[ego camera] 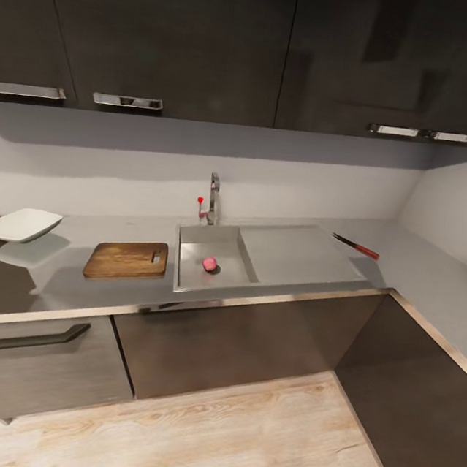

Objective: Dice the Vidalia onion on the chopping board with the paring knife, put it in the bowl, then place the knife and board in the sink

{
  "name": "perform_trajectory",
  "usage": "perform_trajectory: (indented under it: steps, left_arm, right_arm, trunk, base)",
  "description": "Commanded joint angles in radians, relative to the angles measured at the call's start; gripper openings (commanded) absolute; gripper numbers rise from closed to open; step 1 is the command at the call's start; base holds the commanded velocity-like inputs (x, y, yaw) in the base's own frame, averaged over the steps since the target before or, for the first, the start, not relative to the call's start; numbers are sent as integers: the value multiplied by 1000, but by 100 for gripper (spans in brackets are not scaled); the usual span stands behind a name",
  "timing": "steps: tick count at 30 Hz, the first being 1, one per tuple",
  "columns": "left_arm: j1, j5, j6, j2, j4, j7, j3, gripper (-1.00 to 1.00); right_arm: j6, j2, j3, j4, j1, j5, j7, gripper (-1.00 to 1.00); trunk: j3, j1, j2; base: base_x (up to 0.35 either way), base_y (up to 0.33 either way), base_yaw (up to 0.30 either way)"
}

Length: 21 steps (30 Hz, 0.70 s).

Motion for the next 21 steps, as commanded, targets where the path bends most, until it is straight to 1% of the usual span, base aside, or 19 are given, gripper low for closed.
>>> perform_trajectory:
  steps: [1,3,6,19,21]
  left_arm:
    - [0,0,-2,-1,-1,4,-1,100]
    - [0,1,-2,-1,0,5,-1,100]
    - [0,2,-2,-1,2,5,-2,100]
    - [0,1,-2,-5,4,5,-2,100]
    - [0,0,-3,-5,3,4,-2,100]
  right_arm:
    - [-3,0,-7,1,-1,11,-3,100]
    - [-3,0,-7,1,-1,11,-3,100]
    - [-4,-1,-7,1,-1,11,1,100]
    - [-3,-3,-7,1,-1,11,1,100]
    - [-3,-4,-7,1,-1,11,0,100]
  trunk:
    - [-2,0,-2]
    - [-2,0,-2]
    - [-2,0,-2]
    - [-2,0,-2]
    - [-2,0,-2]
  base:
    - [-80,-1,0]
    - [-137,0,0]
    - [-265,0,0]
    - [-334,0,0]
    - [-248,0,0]
